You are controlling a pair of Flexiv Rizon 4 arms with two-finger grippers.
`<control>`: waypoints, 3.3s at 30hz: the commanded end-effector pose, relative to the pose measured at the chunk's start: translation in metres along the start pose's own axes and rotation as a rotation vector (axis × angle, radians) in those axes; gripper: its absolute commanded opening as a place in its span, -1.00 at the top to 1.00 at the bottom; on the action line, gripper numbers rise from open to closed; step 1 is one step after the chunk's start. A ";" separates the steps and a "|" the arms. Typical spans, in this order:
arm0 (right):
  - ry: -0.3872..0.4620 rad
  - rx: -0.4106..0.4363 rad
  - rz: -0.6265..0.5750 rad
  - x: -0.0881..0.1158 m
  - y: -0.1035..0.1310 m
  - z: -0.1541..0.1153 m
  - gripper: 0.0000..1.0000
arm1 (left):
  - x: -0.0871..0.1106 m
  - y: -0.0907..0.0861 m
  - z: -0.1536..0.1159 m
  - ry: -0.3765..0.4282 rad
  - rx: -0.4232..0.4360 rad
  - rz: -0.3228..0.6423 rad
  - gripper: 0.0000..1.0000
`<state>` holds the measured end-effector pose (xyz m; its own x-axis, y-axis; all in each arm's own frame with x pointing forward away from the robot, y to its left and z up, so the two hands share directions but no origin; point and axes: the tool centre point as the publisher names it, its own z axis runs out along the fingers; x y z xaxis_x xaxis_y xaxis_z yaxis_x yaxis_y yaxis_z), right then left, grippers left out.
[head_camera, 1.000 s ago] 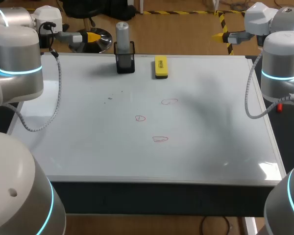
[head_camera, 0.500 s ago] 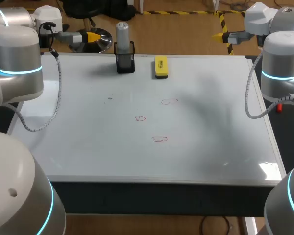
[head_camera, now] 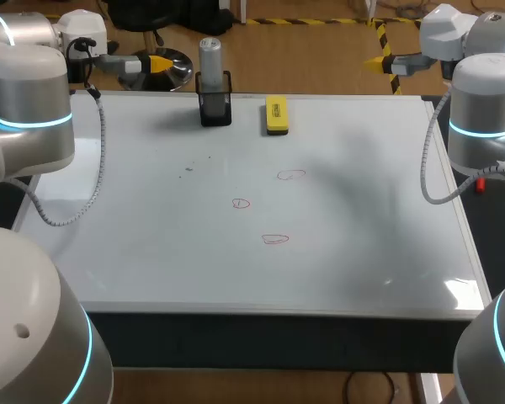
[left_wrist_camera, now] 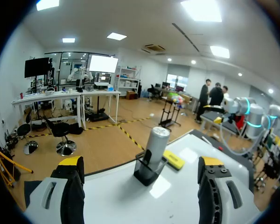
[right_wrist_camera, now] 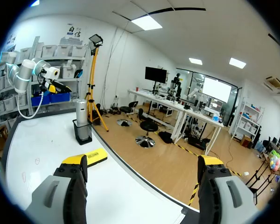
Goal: Pick up the inspection probe, press it on each red-marked spot on the whiteboard one by one, put down the probe, pick up the eraser, and wipe off all the red marks.
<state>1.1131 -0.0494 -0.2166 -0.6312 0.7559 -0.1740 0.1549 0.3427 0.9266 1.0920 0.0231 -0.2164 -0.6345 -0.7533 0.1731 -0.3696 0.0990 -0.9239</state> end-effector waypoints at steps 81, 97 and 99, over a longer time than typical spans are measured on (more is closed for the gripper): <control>0.001 0.001 0.000 0.000 0.000 0.000 -1.00 | 0.083 0.006 0.153 0.962 0.281 0.274 -1.00; 0.001 0.001 0.000 0.000 0.000 0.000 -1.00 | 0.087 0.015 0.164 0.900 0.286 0.250 -1.00; 0.001 0.001 0.000 0.000 0.000 0.000 -1.00 | 0.088 0.015 0.165 0.895 0.285 0.251 -0.87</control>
<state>1.1131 -0.0493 -0.2165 -0.6311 0.7559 -0.1741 0.1549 0.3427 0.9266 1.1476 -0.1457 -0.2735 -0.9965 0.0691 0.0473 -0.0518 -0.0650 -0.9965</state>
